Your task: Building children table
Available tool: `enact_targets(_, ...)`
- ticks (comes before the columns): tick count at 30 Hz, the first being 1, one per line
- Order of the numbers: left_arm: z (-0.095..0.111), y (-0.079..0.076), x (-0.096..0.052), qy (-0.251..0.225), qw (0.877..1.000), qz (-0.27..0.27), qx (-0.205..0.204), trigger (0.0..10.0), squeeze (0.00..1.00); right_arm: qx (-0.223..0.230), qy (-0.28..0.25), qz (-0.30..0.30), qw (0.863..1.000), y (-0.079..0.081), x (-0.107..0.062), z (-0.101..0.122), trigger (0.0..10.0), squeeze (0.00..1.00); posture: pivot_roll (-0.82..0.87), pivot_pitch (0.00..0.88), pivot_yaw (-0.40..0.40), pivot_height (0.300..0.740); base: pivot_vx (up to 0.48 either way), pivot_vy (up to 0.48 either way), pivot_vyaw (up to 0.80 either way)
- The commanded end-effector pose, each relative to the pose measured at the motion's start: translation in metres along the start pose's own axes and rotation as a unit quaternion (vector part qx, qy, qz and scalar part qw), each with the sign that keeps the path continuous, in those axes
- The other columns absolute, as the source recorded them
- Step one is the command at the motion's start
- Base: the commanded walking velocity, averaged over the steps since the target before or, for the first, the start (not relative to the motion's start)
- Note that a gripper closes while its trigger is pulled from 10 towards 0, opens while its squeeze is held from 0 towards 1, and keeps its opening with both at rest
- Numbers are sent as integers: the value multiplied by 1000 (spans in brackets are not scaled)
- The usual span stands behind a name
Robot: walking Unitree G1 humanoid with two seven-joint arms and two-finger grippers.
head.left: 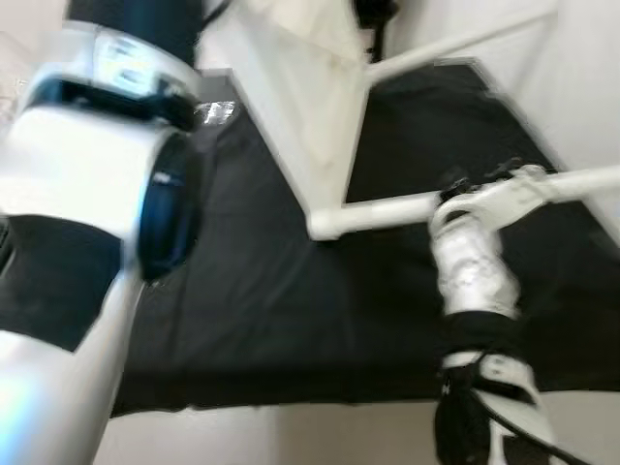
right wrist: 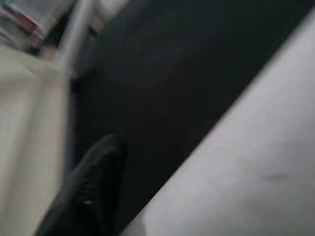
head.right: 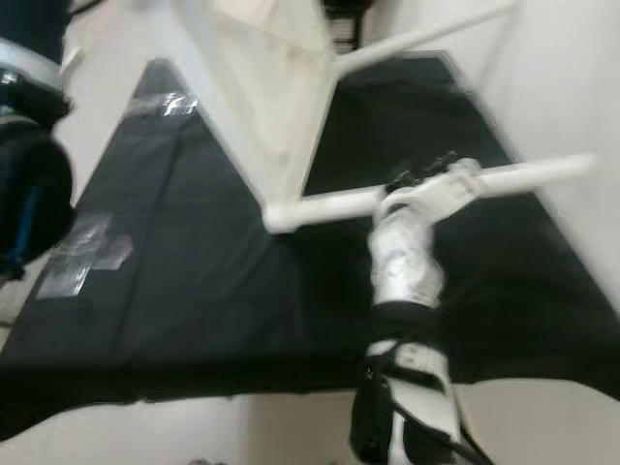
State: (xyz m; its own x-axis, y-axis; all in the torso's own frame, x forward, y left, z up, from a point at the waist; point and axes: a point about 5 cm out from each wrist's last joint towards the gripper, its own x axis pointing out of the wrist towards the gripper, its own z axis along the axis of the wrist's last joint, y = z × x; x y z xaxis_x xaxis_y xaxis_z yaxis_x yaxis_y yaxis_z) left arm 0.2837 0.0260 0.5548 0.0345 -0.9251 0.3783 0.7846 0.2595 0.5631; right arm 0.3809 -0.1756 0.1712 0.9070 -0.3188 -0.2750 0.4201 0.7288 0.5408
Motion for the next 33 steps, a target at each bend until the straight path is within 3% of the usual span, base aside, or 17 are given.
enact_targets(1,-21,10,-19,20,999,14,-45,10000,1000,-115,167,-167,965,-83,-9,-90,10000,1000,101,280,68,740,0,0,0)
enact_targets(5,-22,12,-24,32,998,-3,-49,10000,1000,-141,165,-199,956,-99,-10,-97,10000,1000,109,284,56,740,0,0,0)
enact_targets(6,-21,11,-28,31,998,-18,-53,10000,0,-149,166,-214,951,-105,-11,-100,10000,1000,107,286,48,740,0,0,0)
enact_targets(7,-21,11,-28,31,998,-18,-53,10000,0,-149,166,-214,951,-105,-11,-100,10000,1000,107,286,48,740,0,0,0)
enact_targets(9,-17,6,-42,22,997,-46,-56,10000,0,-164,168,-234,943,-114,-13,-104,10000,1000,108,284,36,740,0,0,0)
enact_targets(12,-17,2,-54,16,998,-51,-45,10000,0,-157,157,-230,948,-114,-11,-101,10000,1000,102,288,25,740,0,0,0)
enact_targets(17,-11,2,-84,-16,999,-9,-40,10000,0,-165,121,-226,952,-114,-6,-88,10000,1000,79,288,-3,740,0,0,0)
enact_targets(21,-9,4,-99,-21,999,10,-29,10000,0,-168,91,-218,957,-112,-4,-78,10000,1000,71,290,-14,740,0,0,0)
enact_targets(24,5,0,-123,-32,999,28,-4,10000,0,-162,78,-225,958,-117,-5,-72,10000,1000,53,295,-14,740,0,0,0)
enact_targets(26,9,-4,-129,-35,999,32,3,10000,0,-161,77,-227,957,-118,-5,-72,10000,1000,53,295,-14,740,0,0,0)
enact_targets(28,24,-2,-164,-71,990,120,14,10000,0,-159,78,-233,956,-127,-7,-72,10000,1000,53,295,-20,740,0,0,0)
enact_targets(29,23,1,-191,-89,978,190,9,10000,0,-156,79,-235,956,-131,-8,-71,10000,1000,52,294,-20,740,0,0,0)
enact_targets(31,19,2,-197,-89,974,208,4,10000,0,-155,79,-235,956,-131,-8,-71,10000,1000,42,295,-23,740,0,0,0)
enact_targets(32,1,-1,-214,-105,961,255,-23,10000,0,-148,72,-231,959,-130,-8,-66,10000,1000,40,295,-26,740,0,0,0)
enact_targets(33,-7,-2,-221,-113,954,275,-36,10000,0,-144,69,-229,960,-129,-7,-64,10000,1000,40,296,-28,740,0,0,0)
